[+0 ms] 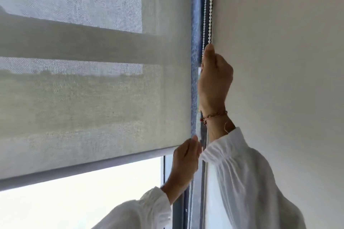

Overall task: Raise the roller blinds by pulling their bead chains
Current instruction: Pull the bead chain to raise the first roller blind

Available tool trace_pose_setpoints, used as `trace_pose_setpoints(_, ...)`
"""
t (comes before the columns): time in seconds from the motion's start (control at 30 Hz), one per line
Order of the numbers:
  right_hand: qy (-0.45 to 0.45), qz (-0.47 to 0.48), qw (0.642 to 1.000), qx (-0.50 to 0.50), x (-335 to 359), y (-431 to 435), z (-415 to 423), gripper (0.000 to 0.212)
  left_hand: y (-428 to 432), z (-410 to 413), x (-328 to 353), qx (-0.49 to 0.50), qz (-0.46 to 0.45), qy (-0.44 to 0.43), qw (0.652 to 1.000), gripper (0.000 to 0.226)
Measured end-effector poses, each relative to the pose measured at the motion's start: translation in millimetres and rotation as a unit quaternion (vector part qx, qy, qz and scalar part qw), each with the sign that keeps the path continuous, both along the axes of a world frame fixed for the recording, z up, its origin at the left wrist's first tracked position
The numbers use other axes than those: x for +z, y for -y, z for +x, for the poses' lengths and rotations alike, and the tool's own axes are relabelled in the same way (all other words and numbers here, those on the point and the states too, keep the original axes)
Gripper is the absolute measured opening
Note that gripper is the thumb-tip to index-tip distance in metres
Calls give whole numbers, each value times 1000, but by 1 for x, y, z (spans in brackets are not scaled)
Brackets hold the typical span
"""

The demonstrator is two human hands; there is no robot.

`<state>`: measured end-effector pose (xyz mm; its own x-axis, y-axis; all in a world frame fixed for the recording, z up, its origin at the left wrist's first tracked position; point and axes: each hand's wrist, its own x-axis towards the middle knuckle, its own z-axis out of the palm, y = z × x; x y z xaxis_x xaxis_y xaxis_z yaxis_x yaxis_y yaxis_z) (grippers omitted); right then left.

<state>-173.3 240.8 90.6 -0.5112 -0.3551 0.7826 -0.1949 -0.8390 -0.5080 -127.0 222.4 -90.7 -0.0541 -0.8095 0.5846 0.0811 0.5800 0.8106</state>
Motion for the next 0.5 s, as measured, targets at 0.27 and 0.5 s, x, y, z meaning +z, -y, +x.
trace_pose_setpoints(0.27, -62, -20, 997, -47, -111, 5, 15, 47, -6, 29, 128, -54, -43, -55, 996, 51)
trace_pose_setpoints(0.5, -108, 70, 986, 104, -154, 4, 19, 42, -28, 17, 179, -79, -74, -183, 977, 40)
